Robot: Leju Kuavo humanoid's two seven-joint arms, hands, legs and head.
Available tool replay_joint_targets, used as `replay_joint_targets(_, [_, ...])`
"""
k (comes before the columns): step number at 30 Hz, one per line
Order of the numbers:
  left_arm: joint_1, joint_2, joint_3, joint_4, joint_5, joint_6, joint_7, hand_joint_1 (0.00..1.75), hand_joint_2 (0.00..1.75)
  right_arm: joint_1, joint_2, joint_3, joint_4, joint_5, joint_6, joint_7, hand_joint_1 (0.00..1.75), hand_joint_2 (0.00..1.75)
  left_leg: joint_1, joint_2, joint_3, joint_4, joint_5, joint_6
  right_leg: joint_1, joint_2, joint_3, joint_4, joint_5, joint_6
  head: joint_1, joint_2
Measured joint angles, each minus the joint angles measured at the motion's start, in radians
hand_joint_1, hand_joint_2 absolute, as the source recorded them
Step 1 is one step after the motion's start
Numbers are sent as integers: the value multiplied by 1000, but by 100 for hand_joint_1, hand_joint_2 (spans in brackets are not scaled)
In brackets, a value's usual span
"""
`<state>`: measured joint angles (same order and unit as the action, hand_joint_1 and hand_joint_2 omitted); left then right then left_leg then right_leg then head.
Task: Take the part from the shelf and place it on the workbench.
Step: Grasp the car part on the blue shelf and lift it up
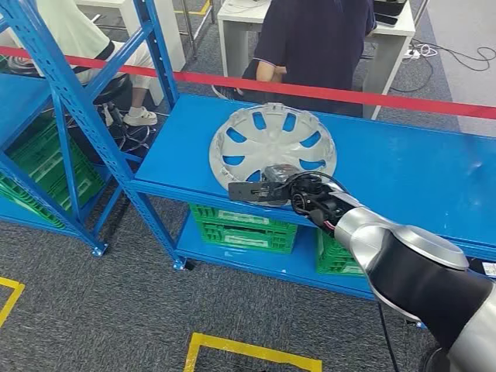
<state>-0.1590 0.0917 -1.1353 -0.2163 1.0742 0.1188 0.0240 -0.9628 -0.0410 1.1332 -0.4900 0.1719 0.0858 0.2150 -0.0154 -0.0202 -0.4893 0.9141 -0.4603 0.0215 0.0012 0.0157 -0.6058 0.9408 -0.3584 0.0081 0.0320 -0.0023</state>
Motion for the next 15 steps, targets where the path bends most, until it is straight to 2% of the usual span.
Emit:
replay_joint_targets(6, [0,3,0,0,1,0,-15,0,175,0,0,-3,0,-4,-1,-7,169,175,0,-2,-1,0,0,0,0,-2,0,0,0,0,-1,0])
replay_joint_targets(12, [1,7,0,0,18,37,-16,0,175,-1,0,-5,-1,-19,-14,-10,169,175,0,-1,-1,0,0,0,0,-2,0,0,0,0,0,0])
replay_joint_targets(15, [1,8,1,0,23,47,-16,0,175,0,1,-13,-3,-54,-41,-42,169,175,0,-1,-2,0,0,0,0,-3,0,0,0,0,-1,0])
